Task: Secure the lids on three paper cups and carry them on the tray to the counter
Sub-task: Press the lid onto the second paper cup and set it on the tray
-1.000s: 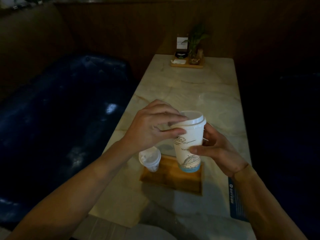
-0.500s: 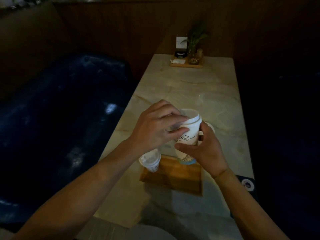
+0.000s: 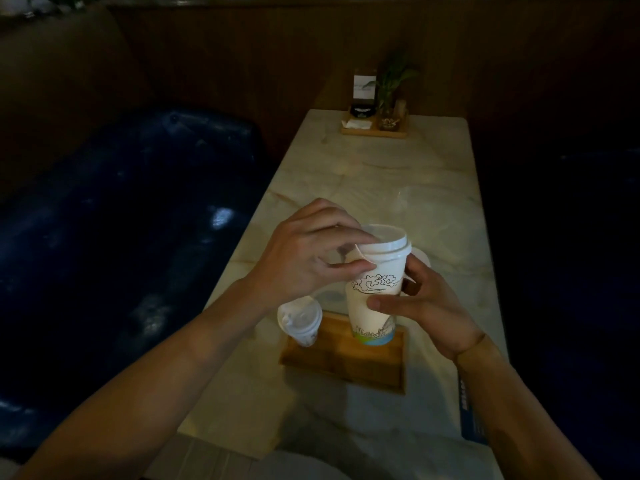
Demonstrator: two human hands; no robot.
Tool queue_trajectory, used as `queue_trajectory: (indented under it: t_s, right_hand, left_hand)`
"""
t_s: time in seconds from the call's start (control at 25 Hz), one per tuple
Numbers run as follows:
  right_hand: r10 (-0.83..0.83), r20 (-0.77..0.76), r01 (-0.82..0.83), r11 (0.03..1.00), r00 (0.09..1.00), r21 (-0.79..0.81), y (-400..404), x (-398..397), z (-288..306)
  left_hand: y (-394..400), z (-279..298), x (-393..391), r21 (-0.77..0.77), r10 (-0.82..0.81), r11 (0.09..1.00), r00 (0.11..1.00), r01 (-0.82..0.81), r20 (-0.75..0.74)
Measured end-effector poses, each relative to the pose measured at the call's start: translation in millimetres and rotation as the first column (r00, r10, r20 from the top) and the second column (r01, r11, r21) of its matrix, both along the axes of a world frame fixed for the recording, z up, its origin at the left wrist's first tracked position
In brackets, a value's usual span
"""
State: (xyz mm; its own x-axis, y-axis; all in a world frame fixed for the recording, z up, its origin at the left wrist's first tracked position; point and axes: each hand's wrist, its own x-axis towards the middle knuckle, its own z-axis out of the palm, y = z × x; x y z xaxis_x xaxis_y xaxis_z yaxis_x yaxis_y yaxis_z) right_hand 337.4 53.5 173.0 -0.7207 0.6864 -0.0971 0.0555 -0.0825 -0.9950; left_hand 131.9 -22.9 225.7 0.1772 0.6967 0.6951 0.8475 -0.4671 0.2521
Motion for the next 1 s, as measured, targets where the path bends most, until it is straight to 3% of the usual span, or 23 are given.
queue_trajectory:
  t_s: [0.2,0.48,0.6,0.68,0.8,1.0]
  right_hand:
    - [0.147,-0.053,-0.149,0.988,0.988,-0.039,1,5,2]
    - [0.204,-0.098,-0.211,0.975,0.974,-0.075,-1,9,2]
    - [0.126,-0.02,-0.126,0.992,0.992,0.004,-7,-1,2]
    - [-0.015,0.012,0.013,0.995,1.0,0.097,-15,-13,3]
    - [-0.2,-0.04,0.203,0.944,0.979,0.261,-25,-25,5]
    - [-0.265,-0.031,0.263,0.93,0.964,0.255,-27,-25,-1]
  left_hand:
    - [-4,4,4,-0.057,-0.077,0.995,0.984,0.087,0.16]
    - [-11,5,7,-0.179,-0.057,0.976,0.941,0.123,0.333]
    - [-9,3,13,-0.146,-0.015,0.987,0.951,0.063,0.308]
    - [-6,1,17,-0.135,0.034,0.991,0.968,0.0,0.25]
    - [-3,-2,24,-0.124,0.097,0.99,0.976,-0.074,0.196]
    - [-4,0,29,-0.152,0.125,0.984,0.966,-0.091,0.226]
